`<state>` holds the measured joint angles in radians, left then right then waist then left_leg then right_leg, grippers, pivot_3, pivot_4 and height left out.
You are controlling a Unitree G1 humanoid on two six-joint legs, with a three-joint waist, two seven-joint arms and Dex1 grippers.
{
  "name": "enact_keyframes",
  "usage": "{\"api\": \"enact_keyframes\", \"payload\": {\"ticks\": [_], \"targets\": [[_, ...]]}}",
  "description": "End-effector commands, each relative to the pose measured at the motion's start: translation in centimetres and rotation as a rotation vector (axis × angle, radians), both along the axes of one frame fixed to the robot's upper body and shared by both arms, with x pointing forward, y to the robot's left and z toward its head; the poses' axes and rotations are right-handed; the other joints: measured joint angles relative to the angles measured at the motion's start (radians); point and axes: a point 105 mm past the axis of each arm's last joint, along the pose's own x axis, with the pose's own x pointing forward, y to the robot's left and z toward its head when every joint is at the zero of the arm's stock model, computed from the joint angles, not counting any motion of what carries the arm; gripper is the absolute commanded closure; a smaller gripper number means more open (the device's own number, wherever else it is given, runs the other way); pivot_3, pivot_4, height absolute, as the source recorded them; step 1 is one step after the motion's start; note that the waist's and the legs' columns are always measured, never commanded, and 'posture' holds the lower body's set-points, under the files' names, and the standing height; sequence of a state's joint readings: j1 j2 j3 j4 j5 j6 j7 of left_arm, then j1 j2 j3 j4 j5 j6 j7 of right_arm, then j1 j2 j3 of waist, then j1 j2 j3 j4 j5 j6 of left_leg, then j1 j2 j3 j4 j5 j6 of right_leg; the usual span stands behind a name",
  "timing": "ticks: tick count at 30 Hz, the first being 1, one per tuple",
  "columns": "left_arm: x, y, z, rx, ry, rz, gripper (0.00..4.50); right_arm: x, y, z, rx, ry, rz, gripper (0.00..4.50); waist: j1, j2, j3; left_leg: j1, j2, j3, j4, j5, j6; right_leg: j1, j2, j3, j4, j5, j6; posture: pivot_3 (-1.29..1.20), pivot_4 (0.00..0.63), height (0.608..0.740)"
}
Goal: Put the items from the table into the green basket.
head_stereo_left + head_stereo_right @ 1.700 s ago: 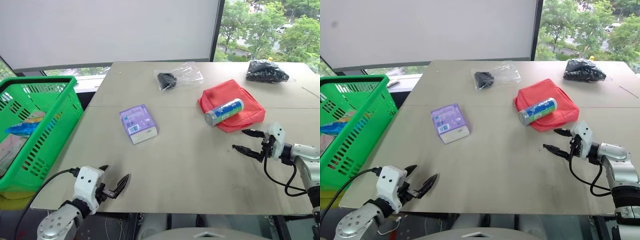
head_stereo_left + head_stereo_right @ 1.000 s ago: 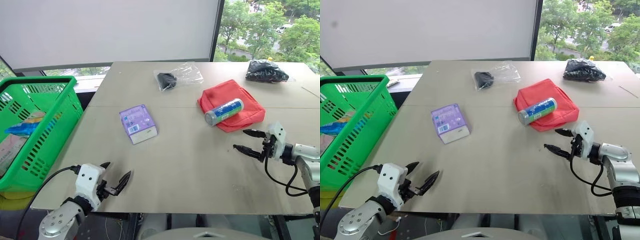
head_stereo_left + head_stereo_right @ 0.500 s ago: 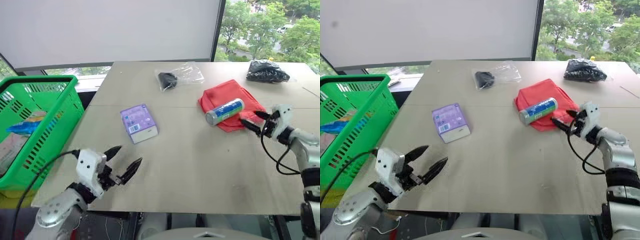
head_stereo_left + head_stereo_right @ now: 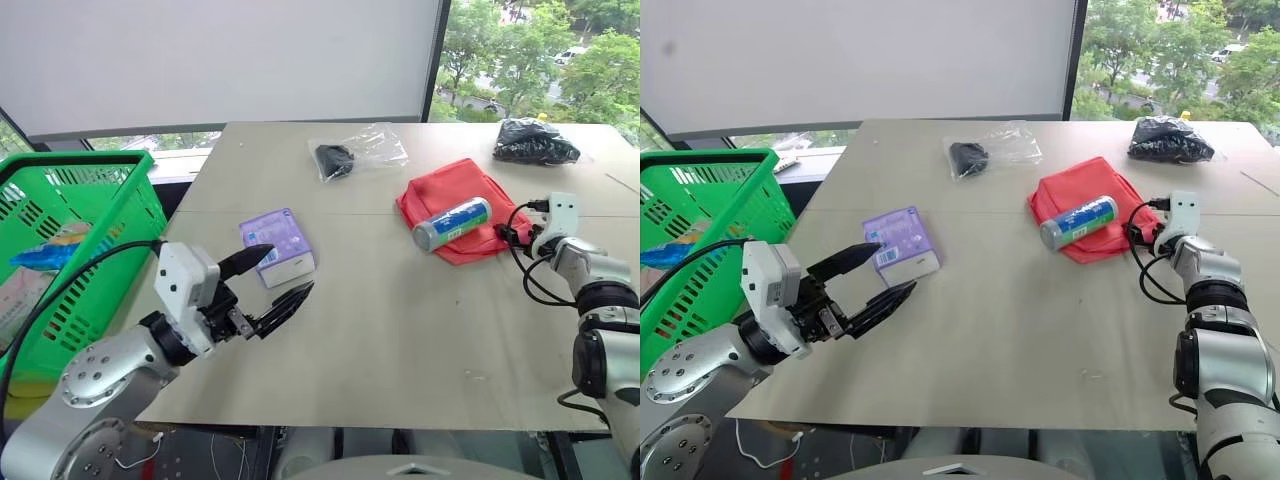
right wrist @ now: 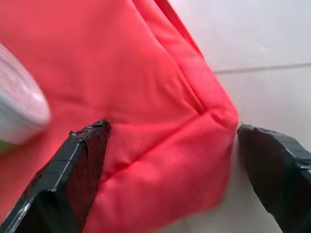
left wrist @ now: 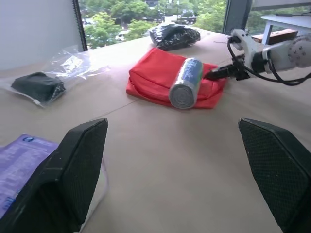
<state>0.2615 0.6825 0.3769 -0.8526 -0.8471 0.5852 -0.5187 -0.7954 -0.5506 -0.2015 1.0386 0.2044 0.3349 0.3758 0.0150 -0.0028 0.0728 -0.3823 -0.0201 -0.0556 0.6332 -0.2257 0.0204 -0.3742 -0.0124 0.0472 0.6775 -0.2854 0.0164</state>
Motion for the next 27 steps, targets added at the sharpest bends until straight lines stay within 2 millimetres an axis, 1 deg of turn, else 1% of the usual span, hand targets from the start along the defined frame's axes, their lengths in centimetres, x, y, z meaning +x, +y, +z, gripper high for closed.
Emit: {"api": "enact_keyframes", "payload": {"ticks": [1,2,3,5,10,16,18,20,21,22,24,27], "targets": [[-0.8,-0.7,1.0,0.032,-0.05,-0.024,0.04,0.3,-1.7,1.2,-0.146,-0.025,-0.062,0.0,0.001,0.0,0.0,0.0,0.0,0.0,0.0,0.0,0.0,0.0,0.0,0.0,0.0,0.0,0.0,0.14,0.011,0.74],[-0.8,-0.7,0.9,0.038,-0.046,-0.022,0.04,0.5,-1.6,1.5,-0.136,-0.043,-0.059,0.0,0.002,0.0,0.0,0.0,0.0,0.0,0.0,0.0,0.0,0.0,0.0,0.0,0.0,0.0,0.0,0.14,0.009,0.74],[-0.8,-0.6,0.7,0.044,-0.041,-0.018,0.04,0.4,-1.6,1.3,-0.099,-0.032,-0.071,0.0,0.003,0.0,-0.001,0.0,0.0,0.0,0.0,0.0,0.0,0.0,0.0,0.0,0.0,0.0,0.0,0.14,0.008,0.74],[-0.8,-0.7,0.5,0.052,-0.037,-0.017,0.04,0.2,-1.8,1.0,-0.124,-0.011,-0.062,0.0,0.004,0.0,-0.001,0.001,0.0,0.0,0.001,0.0,0.0,0.001,0.0,0.0,0.0,0.0,0.0,0.14,0.007,0.74],[-0.7,-0.7,0.5,0.056,-0.047,-0.015,0.04,0.1,-2.9,1.6,-0.13,-0.044,-0.115,0.0,0.006,0.0,-0.002,0.001,0.0,0.0,0.001,0.0,0.0,0.001,0.0,0.0,0.0,0.0,0.0,0.13,0.006,0.74],[-0.6,-0.8,0.3,0.055,-0.046,-0.023,0.04,-0.2,-3.1,1.0,-0.11,-0.018,-0.139,0.0,0.006,0.0,-0.002,0.001,0.0,0.0,0.001,0.0,0.0,0.001,0.0,0.0,0.0,0.0,0.0,0.12,0.0,0.74],[-0.6,-0.8,0.3,0.056,-0.048,-0.023,0.04,-0.3,-3.0,0.6,-0.019,0.005,-0.176,0.0,0.007,0.0,-0.003,0.001,0.0,-0.001,0.001,0.0,0.0,0.001,0.0,0.0,0.0,0.0,0.0,0.12,0.0,0.74],[-0.4,-0.8,0.4,0.055,-0.053,-0.026,0.04,-0.4,-1.9,-0.2,0.141,0.061,-0.193,0.0,0.008,0.0,-0.003,0.001,0.0,-0.001,0.001,0.0,0.0,0.002,0.0,-0.001,0.0,0.0,0.0,0.12,0.0,0.74],[-0.4,-0.9,0.4,0.054,-0.055,-0.029,0.04,-0.4,-1.6,-0.4,0.17,0.077,-0.189,0.0,0.008,0.0,-0.004,0.001,0.0,-0.001,0.001,0.0,0.0,0.002,0.0,0.0,0.0,0.0,0.0,0.12,0.0,0.74],[-0.3,-0.9,0.4,0.053,-0.056,-0.032,0.0,-0.4,-1.4,-0.4,0.175,0.084,-0.181,0.25,0.007,-0.001,-0.005,0.002,0.0,-0.001,0.001,0.0,0.0,0.002,0.0,0.0,0.0,0.0,0.0,0.12,0.0,0.74],[-0.3,-1.0,0.4,0.054,-0.056,-0.036,0.0,0.1,-0.7,0.2,0.171,0.057,-0.148,0.8,0.003,-0.003,-0.007,0.002,0.0,-0.001,0.001,0.0,0.0,0.002,0.001,-0.001,0.0,0.0,-0.001,0.12,0.0,0.74],[-0.4,-1.0,0.3,0.053,-0.05,-0.038,0.0,0.9,0.1,1.5,0.134,0.006,-0.082,2.18,-0.001,-0.003,-0.008,0.002,0.0,0.0,0.001,0.0,0.0,0.002,0.001,0.0,0.0,0.0,0.0,0.12,0.0,0.74]]}}
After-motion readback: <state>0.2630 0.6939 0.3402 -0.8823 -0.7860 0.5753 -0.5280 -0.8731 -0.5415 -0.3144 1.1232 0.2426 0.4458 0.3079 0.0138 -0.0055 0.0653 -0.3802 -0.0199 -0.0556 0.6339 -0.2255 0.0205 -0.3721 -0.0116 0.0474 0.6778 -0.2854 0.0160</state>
